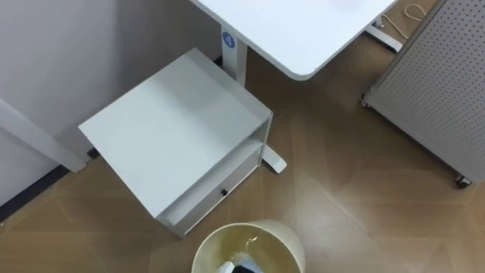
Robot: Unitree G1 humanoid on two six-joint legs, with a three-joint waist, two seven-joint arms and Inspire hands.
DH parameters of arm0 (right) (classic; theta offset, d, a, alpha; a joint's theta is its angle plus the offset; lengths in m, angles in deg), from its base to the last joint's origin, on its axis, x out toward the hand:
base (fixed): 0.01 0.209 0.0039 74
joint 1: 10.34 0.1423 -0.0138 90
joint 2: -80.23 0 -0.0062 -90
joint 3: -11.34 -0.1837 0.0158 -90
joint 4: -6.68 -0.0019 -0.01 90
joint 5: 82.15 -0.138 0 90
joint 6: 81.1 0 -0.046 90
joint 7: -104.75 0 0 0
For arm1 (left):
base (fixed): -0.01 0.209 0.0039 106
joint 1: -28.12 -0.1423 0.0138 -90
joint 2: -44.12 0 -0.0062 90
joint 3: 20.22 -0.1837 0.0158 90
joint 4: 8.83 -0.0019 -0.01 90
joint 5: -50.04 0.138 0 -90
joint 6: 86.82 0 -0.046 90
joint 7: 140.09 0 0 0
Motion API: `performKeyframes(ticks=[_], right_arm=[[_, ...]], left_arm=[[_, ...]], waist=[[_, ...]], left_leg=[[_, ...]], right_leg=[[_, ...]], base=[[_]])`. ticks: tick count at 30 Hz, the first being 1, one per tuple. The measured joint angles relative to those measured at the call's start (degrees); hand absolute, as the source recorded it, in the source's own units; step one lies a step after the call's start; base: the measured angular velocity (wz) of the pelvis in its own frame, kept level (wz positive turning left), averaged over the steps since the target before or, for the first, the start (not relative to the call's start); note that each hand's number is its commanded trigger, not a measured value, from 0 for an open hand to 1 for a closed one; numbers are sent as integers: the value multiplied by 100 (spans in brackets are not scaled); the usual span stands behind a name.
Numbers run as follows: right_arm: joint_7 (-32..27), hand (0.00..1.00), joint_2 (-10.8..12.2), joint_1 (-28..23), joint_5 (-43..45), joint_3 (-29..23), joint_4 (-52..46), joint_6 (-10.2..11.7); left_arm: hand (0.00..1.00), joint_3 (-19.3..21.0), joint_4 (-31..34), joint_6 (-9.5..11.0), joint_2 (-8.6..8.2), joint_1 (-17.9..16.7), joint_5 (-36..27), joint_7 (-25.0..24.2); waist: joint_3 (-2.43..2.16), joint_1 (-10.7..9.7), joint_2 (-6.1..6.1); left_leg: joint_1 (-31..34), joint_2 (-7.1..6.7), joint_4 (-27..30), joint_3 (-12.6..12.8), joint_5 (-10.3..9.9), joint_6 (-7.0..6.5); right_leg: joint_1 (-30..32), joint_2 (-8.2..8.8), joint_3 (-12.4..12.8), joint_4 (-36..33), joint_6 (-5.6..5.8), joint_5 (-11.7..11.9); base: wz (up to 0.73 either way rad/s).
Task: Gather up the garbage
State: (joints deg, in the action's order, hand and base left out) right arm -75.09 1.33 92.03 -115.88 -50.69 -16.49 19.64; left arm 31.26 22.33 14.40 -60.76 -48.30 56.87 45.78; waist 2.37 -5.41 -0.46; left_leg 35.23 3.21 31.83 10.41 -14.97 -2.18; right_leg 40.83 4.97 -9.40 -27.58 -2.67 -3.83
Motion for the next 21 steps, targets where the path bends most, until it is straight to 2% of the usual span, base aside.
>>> performKeyframes(ticks=[4,5,6,7,13,21], right_arm=[[4,100,3,-78,41,2,-16,31],[6,100,4,-81,43,2,-16,38],[25,100,5,-81,53,2,-10,41],[33,100,6,-79,72,-2,-7,49],[156,100,10,-41,496,-70,49,40],[255,100,27,-7,612,-131,48,6]], left_arm=[[100,2,85,-17,1,-110,16,-267],[77,2,87,-18,3,-134,21,-306],[49,1,87,-24,2,-183,25,-414],[0,-4,86,-25,-7,-218,42,-516],[0,4,87,-31,-20,-354,185,-773],[0,8,89,-35,5,-344,307,-778]], waist=[[-13,107,-11],[-13,109,-12],[-13,106,-12],[-11,101,-16],[-10,105,-17],[-4,119,-10]], left_leg=[[-1,-11,-131,41,77,-40],[0,-11,-142,43,80,-42],[-1,-10,-173,42,90,-44],[-2,-19,-204,43,101,-46],[7,-13,-264,37,100,-45],[17,-26,-314,29,100,-46]], right_leg=[[-27,0,11,209,27,154],[-28,-2,14,231,29,165],[-39,-10,12,286,32,190],[-38,-7,10,304,34,197],[-34,-21,-2,379,38,206],[-22,-16,-1,413,47,207]], base=[[-6],[-4],[0],[0],[0],[0]])
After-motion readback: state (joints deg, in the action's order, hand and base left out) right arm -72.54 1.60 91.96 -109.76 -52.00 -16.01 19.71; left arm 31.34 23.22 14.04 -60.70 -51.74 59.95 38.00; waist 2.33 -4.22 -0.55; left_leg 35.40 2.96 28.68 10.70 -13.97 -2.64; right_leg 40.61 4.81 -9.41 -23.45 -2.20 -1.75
